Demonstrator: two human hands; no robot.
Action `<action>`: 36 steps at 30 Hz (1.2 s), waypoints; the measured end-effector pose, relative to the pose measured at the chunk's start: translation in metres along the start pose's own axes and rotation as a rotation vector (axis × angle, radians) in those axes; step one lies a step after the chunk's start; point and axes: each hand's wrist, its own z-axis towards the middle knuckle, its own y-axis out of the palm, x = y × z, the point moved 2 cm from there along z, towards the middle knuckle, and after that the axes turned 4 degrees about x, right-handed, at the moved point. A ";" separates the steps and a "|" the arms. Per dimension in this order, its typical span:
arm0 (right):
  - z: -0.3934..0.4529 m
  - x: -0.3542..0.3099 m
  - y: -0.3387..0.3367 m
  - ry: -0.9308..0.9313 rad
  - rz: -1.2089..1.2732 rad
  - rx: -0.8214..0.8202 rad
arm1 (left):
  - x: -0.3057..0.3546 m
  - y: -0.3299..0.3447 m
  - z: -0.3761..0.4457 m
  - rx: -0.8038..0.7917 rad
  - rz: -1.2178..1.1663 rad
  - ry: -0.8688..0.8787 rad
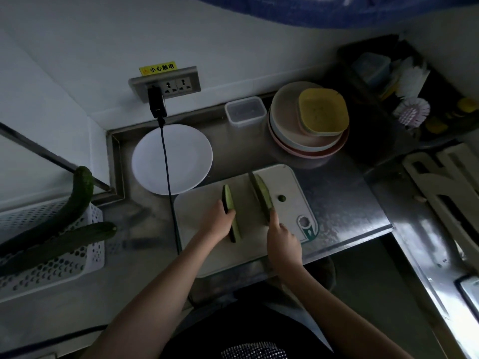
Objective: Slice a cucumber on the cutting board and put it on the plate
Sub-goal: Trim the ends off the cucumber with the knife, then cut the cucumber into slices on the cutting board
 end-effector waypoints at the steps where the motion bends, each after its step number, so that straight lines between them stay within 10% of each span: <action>1: 0.002 0.002 -0.002 0.008 0.014 0.028 | 0.001 -0.004 0.002 0.016 0.031 0.018; 11: 0.012 0.051 -0.033 0.274 0.529 0.416 | 0.005 -0.018 0.011 0.077 0.271 0.106; 28: 0.007 0.070 -0.004 0.343 0.541 0.212 | 0.019 0.002 0.009 0.060 0.798 0.295; 36: -0.003 0.081 -0.005 0.369 0.599 0.210 | 0.078 0.021 0.023 -0.030 1.020 0.957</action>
